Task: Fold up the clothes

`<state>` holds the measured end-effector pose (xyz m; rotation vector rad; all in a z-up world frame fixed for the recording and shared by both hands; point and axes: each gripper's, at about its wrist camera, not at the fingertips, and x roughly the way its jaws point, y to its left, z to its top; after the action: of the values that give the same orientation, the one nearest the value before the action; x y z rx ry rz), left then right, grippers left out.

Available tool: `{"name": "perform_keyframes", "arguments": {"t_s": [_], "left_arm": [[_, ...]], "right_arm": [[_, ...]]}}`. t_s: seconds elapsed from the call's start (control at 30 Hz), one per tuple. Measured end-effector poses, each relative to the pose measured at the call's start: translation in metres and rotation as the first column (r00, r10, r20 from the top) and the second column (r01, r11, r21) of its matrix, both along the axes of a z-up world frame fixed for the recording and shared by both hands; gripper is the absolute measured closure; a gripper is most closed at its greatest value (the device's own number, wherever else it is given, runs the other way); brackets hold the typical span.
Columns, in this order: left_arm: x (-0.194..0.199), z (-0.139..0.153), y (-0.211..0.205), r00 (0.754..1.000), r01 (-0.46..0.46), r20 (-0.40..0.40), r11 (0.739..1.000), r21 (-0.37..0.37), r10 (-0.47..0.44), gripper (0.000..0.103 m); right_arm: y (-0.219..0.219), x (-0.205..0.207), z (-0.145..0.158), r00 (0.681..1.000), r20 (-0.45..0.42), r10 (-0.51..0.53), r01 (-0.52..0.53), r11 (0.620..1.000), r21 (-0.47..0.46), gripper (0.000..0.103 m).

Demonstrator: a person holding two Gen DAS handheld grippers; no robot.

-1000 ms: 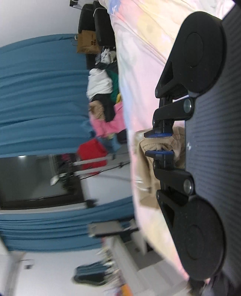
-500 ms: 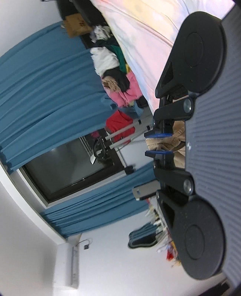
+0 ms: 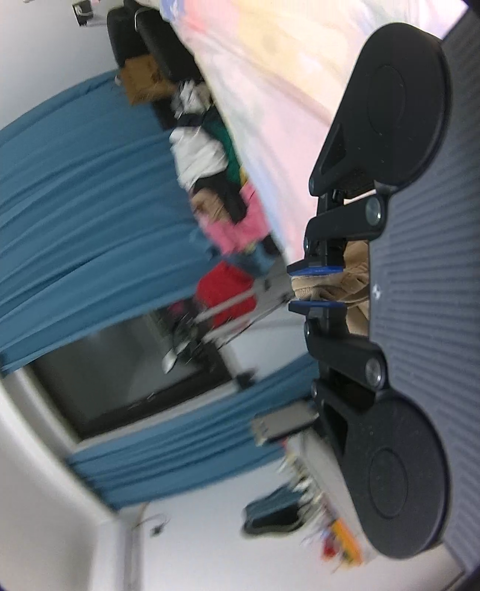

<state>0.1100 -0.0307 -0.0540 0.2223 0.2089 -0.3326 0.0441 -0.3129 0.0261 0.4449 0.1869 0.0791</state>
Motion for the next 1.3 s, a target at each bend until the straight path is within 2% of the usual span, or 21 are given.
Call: {"name": "perform_keyframes", "arguments": {"t_s": [0.07, 0.13, 0.3, 0.43, 0.5, 0.57, 0.63, 0.73, 0.8, 0.87, 0.97, 1.07, 1.13, 1.2, 1.27, 1.3], "left_arm": [[-0.016, 0.032, 0.026, 1.000, 0.002, 0.010, 0.993, -0.116, 0.000, 0.101], [-0.033, 0.062, 0.053, 1.000, 0.001, 0.022, 0.976, -0.216, 0.004, 0.101], [-0.073, 0.117, 0.110, 0.997, 0.026, 0.079, 0.937, -0.349, 0.002, 0.101], [-0.106, 0.133, 0.157, 0.999, 0.035, 0.047, 0.883, -0.469, -0.014, 0.101], [-0.097, 0.131, 0.180, 1.000, 0.001, -0.015, 0.865, -0.502, -0.010, 0.101], [-0.075, 0.125, 0.190, 0.993, -0.070, -0.113, 0.873, -0.483, 0.017, 0.101], [-0.043, 0.113, 0.190, 0.976, -0.134, -0.212, 0.896, -0.423, 0.045, 0.101], [-0.003, 0.089, 0.177, 0.939, -0.196, -0.329, 0.939, -0.282, 0.097, 0.101], [0.025, 0.068, 0.167, 0.907, -0.219, -0.405, 0.952, -0.215, 0.118, 0.100], [0.028, 0.042, 0.159, 0.880, -0.228, -0.456, 0.960, -0.161, 0.132, 0.100], [0.028, 0.017, 0.147, 0.867, -0.197, -0.475, 0.979, -0.050, 0.151, 0.099], [0.016, 0.011, 0.136, 0.871, -0.163, -0.467, 0.987, 0.010, 0.149, 0.091], [-0.001, 0.018, 0.127, 0.893, -0.144, -0.426, 0.989, 0.038, 0.146, 0.069], [-0.019, 0.026, 0.118, 0.912, -0.143, -0.382, 0.988, 0.051, 0.152, 0.054], [-0.031, 0.040, 0.105, 0.936, -0.109, -0.330, 0.993, 0.055, 0.121, 0.050], [-0.039, 0.044, 0.101, 0.947, -0.081, -0.308, 0.995, 0.058, 0.095, 0.045]], "right_arm": [[-0.001, 0.007, -0.007, 0.999, -0.051, 0.004, -0.004, 1.000, 0.015, 0.086], [0.002, 0.006, -0.010, 0.998, -0.067, 0.012, -0.011, 1.000, 0.019, 0.086], [0.013, -0.016, 0.003, 0.999, 0.000, 0.050, -0.050, 0.999, 0.012, 0.086], [0.019, -0.049, 0.022, 0.988, 0.097, 0.119, -0.120, 0.993, 0.005, 0.086], [0.023, -0.060, 0.030, 0.980, 0.128, 0.153, -0.153, 0.988, -0.011, 0.086], [0.027, -0.057, 0.030, 0.977, 0.102, 0.186, -0.185, 0.983, -0.017, 0.086], [0.032, -0.044, 0.023, 0.977, 0.032, 0.210, -0.210, 0.978, -0.004, 0.086], [0.035, -0.016, -0.004, 0.968, -0.133, 0.212, -0.209, 0.977, 0.031, 0.086], [0.038, 0.003, -0.026, 0.945, -0.245, 0.215, -0.208, 0.977, 0.056, 0.086], [0.041, 0.019, -0.047, 0.917, -0.338, 0.209, -0.199, 0.978, 0.064, 0.086], [0.045, 0.033, -0.066, 0.891, -0.408, 0.200, -0.183, 0.980, 0.080, 0.086], [0.042, 0.035, -0.072, 0.883, -0.429, 0.192, -0.155, 0.981, 0.120, 0.085], [0.040, 0.037, -0.077, 0.877, -0.442, 0.187, -0.135, 0.980, 0.146, 0.084], [0.038, 0.037, -0.080, 0.872, -0.455, 0.181, -0.116, 0.979, 0.166, 0.082], [0.036, 0.036, -0.080, 0.866, -0.470, 0.174, -0.106, 0.980, 0.167, 0.075], [0.035, 0.038, -0.079, 0.862, -0.477, 0.171, -0.102, 0.981, 0.166, 0.063]]}}
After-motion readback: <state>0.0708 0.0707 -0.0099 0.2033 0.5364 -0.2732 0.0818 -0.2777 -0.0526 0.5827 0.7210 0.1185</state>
